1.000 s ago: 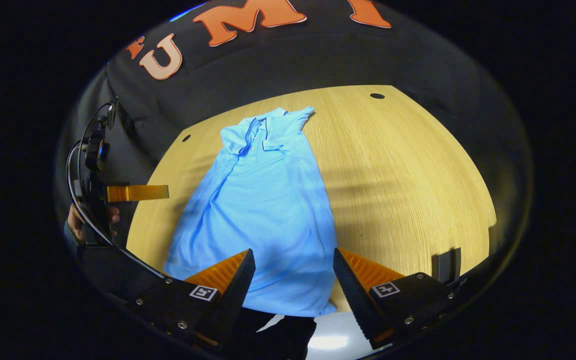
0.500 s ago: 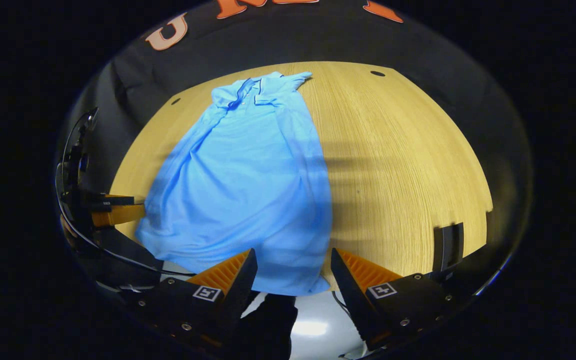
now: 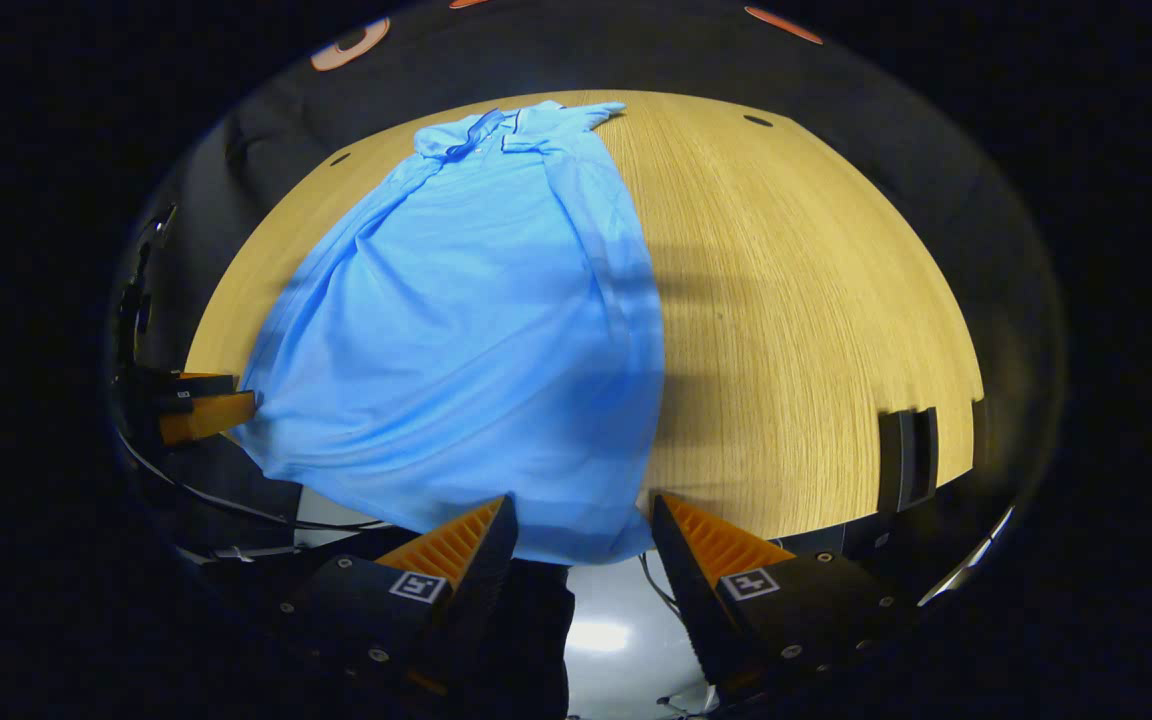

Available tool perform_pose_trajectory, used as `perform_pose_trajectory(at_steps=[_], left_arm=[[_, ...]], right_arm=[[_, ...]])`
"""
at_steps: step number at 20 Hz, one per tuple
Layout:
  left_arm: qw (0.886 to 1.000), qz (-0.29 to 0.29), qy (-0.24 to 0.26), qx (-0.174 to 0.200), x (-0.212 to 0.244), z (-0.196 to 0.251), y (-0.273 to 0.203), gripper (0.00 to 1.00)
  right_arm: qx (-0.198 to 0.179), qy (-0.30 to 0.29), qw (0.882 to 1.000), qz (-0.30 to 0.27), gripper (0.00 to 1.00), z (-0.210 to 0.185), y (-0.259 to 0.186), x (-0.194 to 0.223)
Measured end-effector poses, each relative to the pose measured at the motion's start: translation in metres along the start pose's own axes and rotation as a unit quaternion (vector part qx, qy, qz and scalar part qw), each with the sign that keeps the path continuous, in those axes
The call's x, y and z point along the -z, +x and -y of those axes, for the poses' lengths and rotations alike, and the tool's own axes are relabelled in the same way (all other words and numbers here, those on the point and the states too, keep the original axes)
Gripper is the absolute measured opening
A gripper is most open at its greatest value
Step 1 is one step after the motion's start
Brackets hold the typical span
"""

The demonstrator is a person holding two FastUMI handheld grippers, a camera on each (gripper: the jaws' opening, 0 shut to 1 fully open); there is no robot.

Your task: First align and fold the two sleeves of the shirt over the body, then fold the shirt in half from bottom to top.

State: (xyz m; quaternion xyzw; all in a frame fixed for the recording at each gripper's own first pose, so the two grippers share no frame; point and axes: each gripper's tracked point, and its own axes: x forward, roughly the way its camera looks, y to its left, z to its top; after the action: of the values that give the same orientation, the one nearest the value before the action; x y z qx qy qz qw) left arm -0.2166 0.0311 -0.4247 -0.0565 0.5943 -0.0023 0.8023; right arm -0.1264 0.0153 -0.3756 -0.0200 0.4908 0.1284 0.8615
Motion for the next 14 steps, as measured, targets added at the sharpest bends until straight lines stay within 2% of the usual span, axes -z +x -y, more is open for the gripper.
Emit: perform_pose_trajectory(at_steps=[2,3,4,5,6,7,9,10,12,14], left_arm=[[1.0,0.01,0.016,0.001,-0.001,0.005,0.0,1.0],[1.0,0.013,0.023,0.004,-0.003,0.009,0.001,1.0],[1.0,0.017,0.024,-0.001,-0.004,0.01,0.002,0.98],[1.0,0.021,0.019,0.001,-0.006,0.015,0.005,0.95],[0.999,0.024,0.021,0.005,-0.008,0.023,0.005,0.83],[0.999,0.031,0.022,0.011,-0.01,0.033,0.003,0.7],[0.999,0.037,0.012,0.007,-0.01,0.042,0.004,0.29],[0.999,0.041,0.013,0.013,-0.006,0.05,0.004,0.08],[0.999,0.045,0.015,0.013,0.0,0.055,-0.001,0.09],[0.999,0.044,0.012,0.013,0.005,0.057,-0.005,0.09]], right_arm=[[0.016,0.001,1.0,-0.004,0.77,0.006,0.0,0.0],[0.017,0.007,1.0,-0.012,0.65,0.005,0.001,0.0],[0.019,0.019,1.0,-0.016,0.57,0.006,0.002,-0.002],[0.018,0.035,0.999,-0.02,0.34,0.007,0.003,-0.003],[0.013,0.052,0.998,-0.024,0.29,0.006,0.003,-0.004],[0.0,0.065,0.998,-0.023,0.13,0.003,0.005,-0.008],[-0.04,0.098,0.994,-0.02,0.04,-0.005,0.006,-0.011],[-0.064,0.111,0.991,-0.025,0.03,-0.012,0.004,-0.009],[-0.089,0.114,0.989,-0.027,0.02,-0.017,-0.004,-0.002],[-0.099,0.089,0.991,-0.018,0.02,-0.019,-0.012,0.0]])
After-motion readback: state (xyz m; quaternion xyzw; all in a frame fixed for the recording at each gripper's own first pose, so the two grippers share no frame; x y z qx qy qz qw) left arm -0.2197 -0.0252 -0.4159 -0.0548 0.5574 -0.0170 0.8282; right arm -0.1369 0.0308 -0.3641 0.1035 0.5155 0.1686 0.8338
